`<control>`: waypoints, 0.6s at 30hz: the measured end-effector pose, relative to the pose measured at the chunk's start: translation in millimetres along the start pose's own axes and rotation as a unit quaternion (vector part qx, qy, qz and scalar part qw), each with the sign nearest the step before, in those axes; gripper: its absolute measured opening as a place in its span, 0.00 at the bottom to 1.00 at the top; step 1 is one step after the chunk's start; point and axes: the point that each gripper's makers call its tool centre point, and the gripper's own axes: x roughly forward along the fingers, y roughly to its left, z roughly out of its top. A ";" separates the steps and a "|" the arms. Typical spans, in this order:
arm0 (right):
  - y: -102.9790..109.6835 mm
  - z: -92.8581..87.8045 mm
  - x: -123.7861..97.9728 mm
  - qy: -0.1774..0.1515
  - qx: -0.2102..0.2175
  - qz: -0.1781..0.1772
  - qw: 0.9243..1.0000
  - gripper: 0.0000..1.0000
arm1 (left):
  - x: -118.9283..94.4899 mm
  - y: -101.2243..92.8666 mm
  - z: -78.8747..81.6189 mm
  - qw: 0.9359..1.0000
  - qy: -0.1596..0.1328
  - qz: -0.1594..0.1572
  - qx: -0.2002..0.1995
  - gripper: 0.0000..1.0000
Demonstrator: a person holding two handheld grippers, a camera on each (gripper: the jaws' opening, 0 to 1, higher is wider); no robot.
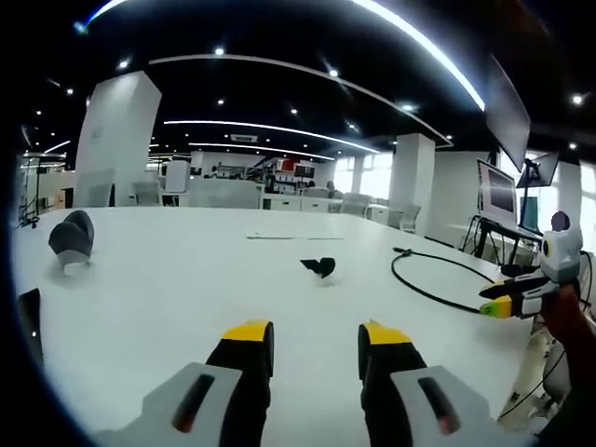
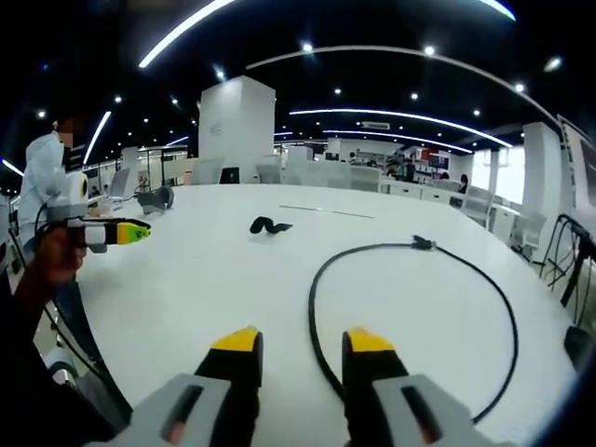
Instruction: Find the charging cable on the desk, coil it up and secure with Velcro.
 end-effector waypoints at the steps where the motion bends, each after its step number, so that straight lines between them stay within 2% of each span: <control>1: -1.5 0.4 0.0 0.000 0.000 -0.001 1.000 0.35 | 1.1 -0.7 0.9 1.000 0.000 -0.001 0.001 0.36; 9: -14.8 2.3 1.7 0.000 0.007 -0.010 1.000 0.35 | 18.6 -13.8 11.7 1.000 -0.008 -0.015 0.004 0.36; 18: -29.9 6.6 4.6 0.002 -0.006 -0.022 1.000 0.34 | 37.3 -36.3 8.8 0.999 0.002 -0.042 0.014 0.35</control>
